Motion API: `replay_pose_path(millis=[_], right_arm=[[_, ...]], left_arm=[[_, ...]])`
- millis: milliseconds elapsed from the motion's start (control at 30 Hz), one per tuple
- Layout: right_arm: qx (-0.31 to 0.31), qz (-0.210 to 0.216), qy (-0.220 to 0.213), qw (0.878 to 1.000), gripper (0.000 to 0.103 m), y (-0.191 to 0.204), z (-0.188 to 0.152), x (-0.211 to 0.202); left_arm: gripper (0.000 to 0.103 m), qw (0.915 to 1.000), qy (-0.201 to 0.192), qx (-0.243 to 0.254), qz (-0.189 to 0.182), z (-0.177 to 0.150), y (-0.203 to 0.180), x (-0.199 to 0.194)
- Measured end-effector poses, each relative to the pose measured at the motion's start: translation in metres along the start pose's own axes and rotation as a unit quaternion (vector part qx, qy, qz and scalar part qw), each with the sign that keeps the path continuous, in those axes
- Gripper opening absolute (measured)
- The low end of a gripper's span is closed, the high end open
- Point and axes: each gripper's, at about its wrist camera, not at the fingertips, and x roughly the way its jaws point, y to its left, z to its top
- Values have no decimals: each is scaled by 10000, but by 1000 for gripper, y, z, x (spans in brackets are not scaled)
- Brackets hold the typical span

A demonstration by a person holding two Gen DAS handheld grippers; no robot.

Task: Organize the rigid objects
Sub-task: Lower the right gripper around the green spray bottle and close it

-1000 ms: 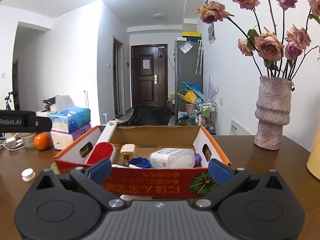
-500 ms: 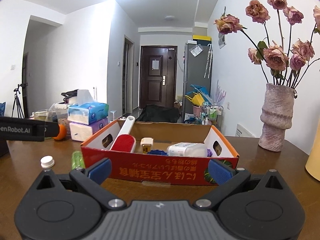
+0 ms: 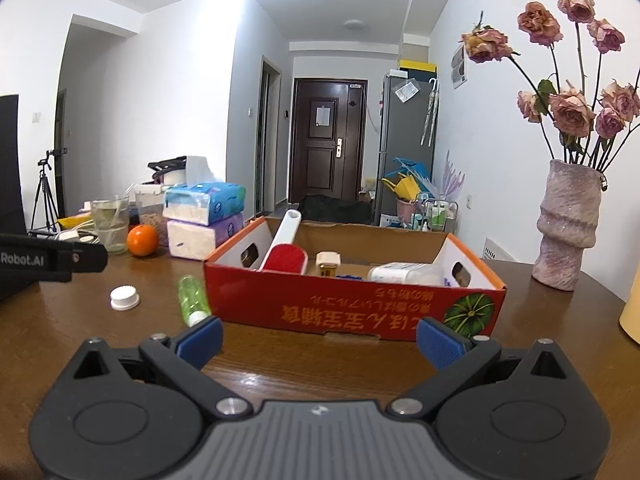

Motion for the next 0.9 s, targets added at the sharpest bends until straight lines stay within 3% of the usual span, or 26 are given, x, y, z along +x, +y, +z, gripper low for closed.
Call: replay_pose_path(millis=[567, 900], right_arm=[[-150, 390, 370, 9984, 103, 54, -3, 20], [-309, 590, 632, 9958, 96, 86, 8, 67]], left_arm=[[103, 9993, 314, 34, 222, -12, 62, 16], [103, 9982, 497, -5, 334, -15, 85, 37]])
